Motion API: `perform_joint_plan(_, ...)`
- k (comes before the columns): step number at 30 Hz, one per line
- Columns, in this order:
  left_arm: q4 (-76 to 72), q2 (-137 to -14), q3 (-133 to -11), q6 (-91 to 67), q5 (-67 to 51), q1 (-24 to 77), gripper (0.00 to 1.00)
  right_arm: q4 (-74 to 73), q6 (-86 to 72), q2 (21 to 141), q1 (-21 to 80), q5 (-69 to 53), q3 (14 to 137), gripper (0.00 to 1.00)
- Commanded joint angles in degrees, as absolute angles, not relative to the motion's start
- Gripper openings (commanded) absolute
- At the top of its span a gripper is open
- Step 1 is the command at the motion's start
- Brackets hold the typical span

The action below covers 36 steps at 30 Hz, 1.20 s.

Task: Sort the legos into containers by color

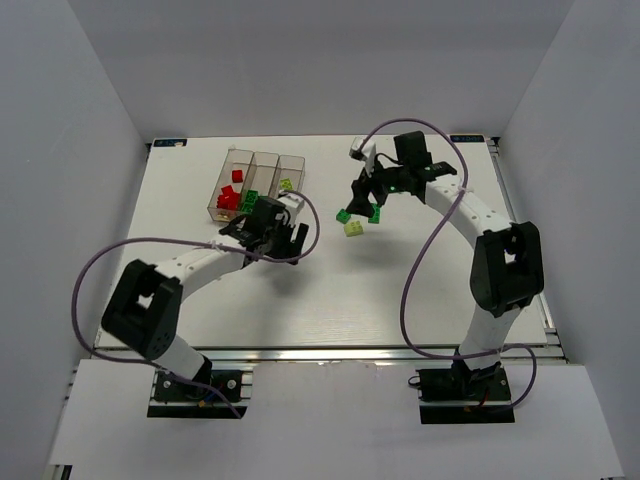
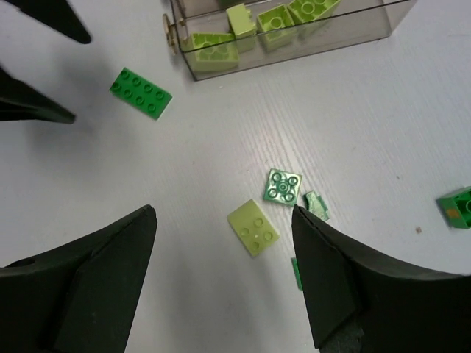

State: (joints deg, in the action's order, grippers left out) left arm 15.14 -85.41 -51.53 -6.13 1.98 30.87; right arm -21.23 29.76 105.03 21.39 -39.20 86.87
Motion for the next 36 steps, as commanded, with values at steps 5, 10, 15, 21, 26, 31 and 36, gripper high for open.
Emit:
perform_joint_plan(5,17.66,-96.76,-60.63,4.13,1.84,31.29,0.89,-22.94,31.99,99.94,20.3,-44.21,82.53,0.79)
perform_joint_plan(10,18.98,-102.47,-65.64,5.62,3.86,31.29,0.84,-22.76,30.94,99.49,19.43,-44.82,81.83,0.79)
perform_joint_plan(15,17.75,-104.5,-66.27,6.24,3.78,31.29,0.83,-22.41,30.32,98.88,18.99,-45.09,80.69,0.79)
perform_joint_plan(21,17.75,-106.35,-65.22,6.59,0.88,31.29,0.76,-21.8,29.45,98.53,18.55,-45.35,80.24,0.79)
perform_joint_plan(26,18.54,-107.4,-64.78,6.33,-2.45,31.2,0.7,-21.45,28.92,98.35,18.28,-45.7,80.24,0.79)
perform_joint_plan(31,18.46,-107.75,-63.37,5.89,-3.69,31.03,0.62,-21.18,28.48,97.82,18.02,-45.97,79.89,0.79)
perform_joint_plan(36,17.93,-107.75,-61.97,4.4,-5.62,30.76,0.41,-21.01,28.39,97.03,17.93,-46.23,79.28,0.79)
